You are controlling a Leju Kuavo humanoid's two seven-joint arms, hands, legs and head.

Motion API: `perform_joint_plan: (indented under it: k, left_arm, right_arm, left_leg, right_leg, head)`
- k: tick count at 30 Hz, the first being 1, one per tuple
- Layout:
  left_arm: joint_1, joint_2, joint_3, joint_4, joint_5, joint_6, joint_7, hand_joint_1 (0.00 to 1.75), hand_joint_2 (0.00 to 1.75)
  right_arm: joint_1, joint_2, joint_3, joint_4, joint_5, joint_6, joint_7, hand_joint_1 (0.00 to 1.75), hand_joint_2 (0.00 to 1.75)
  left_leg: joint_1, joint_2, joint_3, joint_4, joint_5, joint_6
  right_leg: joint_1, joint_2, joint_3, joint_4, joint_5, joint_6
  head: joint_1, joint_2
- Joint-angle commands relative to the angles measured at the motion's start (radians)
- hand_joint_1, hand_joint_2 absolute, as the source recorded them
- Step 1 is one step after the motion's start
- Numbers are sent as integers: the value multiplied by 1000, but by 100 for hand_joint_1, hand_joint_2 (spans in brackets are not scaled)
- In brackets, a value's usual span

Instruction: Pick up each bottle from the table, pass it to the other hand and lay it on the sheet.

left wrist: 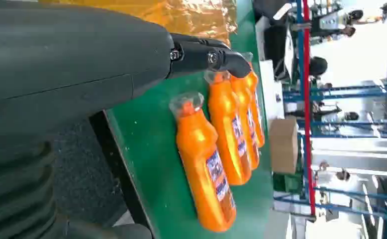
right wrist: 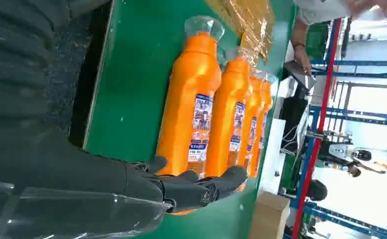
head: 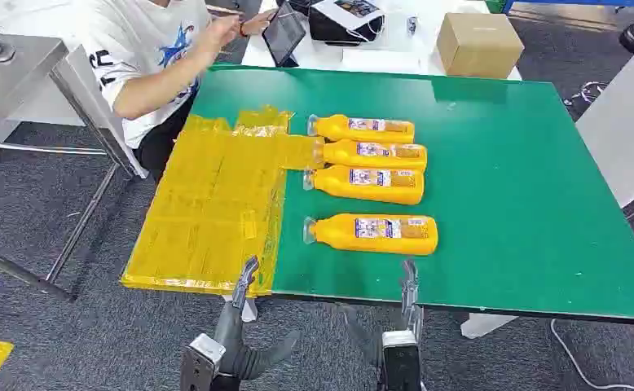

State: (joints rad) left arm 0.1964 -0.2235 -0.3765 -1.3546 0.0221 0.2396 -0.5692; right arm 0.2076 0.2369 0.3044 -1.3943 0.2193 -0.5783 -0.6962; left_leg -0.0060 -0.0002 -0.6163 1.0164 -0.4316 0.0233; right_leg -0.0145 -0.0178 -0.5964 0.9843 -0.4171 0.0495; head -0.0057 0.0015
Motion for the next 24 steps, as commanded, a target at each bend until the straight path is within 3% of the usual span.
perform_joint_plan:
  k: [1,11,19,22,24]
  left_arm:
    - [25,10,3,-12,-3,-18,7,0,175]
    - [27,10,6,-15,-4,-20,7,0,175]
    - [33,6,26,-36,-33,-20,8,0,175]
    - [20,4,45,-58,-79,-4,-2,0,175]
    - [-8,1,69,-62,-138,11,-5,0,175]
  right_arm:
    - [-43,-9,35,62,-18,-27,-2,0,175]
    - [-44,-11,39,62,-20,-30,-2,0,175]
    - [-47,-21,46,51,-14,-49,-2,0,175]
    - [-66,-47,45,10,69,-69,4,0,175]
    - [-98,-66,16,-44,178,-62,62,0,175]
  left_leg:
    - [1,3,4,-1,-2,-2]
    - [3,3,11,-2,-5,-3]
    - [1,1,3,-1,-1,-1]
    - [1,2,5,-1,-2,-2]
    - [1,2,5,0,-2,-2]
  right_leg:
    - [1,4,4,-1,-1,-2]
    - [2,6,11,-3,-3,-4]
    - [1,2,3,-1,-1,-1]
    - [1,3,5,-1,-1,-2]
    - [1,4,5,-1,-1,-2]
  head:
    - [0,0]
    - [0,0]
    - [0,0]
    - [0,0]
    - [0,0]
